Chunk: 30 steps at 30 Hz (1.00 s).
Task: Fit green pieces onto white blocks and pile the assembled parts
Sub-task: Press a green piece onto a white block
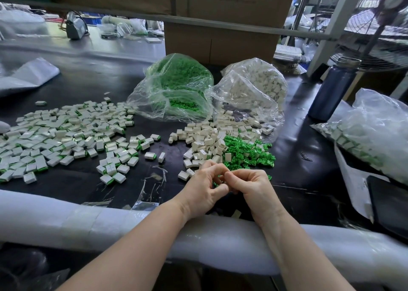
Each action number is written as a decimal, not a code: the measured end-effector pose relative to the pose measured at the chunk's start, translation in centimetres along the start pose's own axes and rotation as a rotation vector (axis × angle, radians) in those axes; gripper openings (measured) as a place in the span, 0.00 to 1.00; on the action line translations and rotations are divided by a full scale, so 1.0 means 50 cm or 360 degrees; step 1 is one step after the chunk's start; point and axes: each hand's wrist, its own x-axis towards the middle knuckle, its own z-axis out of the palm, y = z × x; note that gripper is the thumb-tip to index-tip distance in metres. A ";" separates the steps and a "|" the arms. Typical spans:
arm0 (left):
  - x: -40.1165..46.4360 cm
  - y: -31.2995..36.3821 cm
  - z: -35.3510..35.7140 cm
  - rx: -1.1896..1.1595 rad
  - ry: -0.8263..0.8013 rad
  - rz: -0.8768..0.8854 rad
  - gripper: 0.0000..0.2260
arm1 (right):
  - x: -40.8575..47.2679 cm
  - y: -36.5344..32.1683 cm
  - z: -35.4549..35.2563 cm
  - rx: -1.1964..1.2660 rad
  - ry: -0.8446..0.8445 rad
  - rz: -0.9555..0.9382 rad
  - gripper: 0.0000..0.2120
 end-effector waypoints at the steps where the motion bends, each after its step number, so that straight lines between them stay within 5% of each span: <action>1: 0.000 -0.001 0.000 0.0000 -0.0001 -0.0001 0.07 | 0.000 0.001 0.000 -0.0004 0.0007 0.0000 0.11; 21: 0.002 -0.007 0.000 -0.0045 0.0010 0.0006 0.06 | 0.005 0.007 0.002 -0.0040 0.0074 -0.0027 0.09; 25: 0.002 -0.010 -0.001 -0.0093 0.0097 -0.0008 0.04 | 0.006 0.007 0.007 -0.0158 0.0114 -0.0077 0.17; 30: 0.005 -0.015 -0.001 -0.0061 0.0184 -0.0098 0.05 | 0.006 0.007 0.001 -0.0101 0.0283 -0.0111 0.02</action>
